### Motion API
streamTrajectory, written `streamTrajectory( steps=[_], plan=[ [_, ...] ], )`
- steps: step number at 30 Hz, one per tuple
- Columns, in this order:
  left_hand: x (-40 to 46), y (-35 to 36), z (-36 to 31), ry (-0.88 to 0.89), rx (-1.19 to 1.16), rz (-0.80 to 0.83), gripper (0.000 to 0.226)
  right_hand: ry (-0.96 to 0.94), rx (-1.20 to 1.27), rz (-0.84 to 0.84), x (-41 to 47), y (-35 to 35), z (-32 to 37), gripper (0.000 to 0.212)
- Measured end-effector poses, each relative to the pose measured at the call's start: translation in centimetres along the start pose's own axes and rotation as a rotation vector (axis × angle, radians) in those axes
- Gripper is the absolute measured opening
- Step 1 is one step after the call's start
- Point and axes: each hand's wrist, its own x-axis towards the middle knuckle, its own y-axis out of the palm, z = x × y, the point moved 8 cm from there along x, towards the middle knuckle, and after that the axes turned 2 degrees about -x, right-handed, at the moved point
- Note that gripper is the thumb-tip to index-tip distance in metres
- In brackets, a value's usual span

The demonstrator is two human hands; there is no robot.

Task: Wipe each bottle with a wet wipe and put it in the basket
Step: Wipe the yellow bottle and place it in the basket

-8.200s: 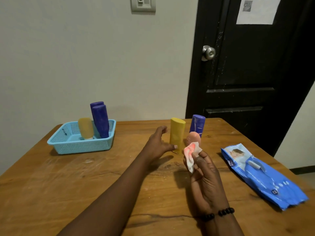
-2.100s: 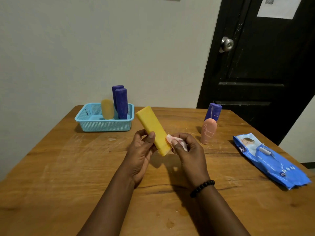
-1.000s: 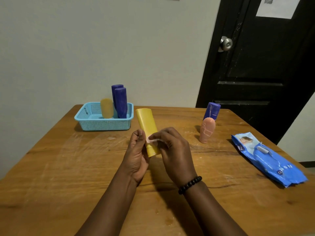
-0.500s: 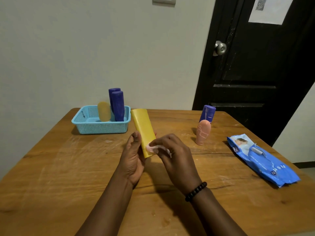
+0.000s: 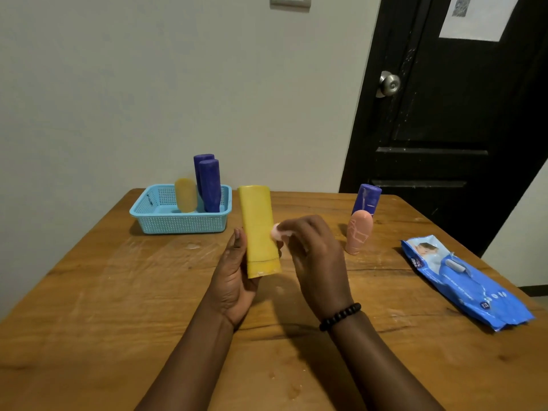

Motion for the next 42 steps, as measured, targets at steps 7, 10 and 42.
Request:
streamTrajectory(
  steps=[7,10,42],
  plan=[
    [1.0,-0.4,-0.1,0.027,0.035,-0.024,0.09,0.123,0.198,-0.01,-1.3,-0.1,-0.2,0.022],
    [1.1,-0.7,0.4,0.014,0.109,-0.051,0.092,0.167,0.235,0.027,-2.4,0.9,-0.2,0.017],
    [0.7,-1.3,-1.0,0.118,0.202,-0.174,0.036,0.058,0.119,0.204,0.4,1.8,-1.7,0.023]
  ],
)
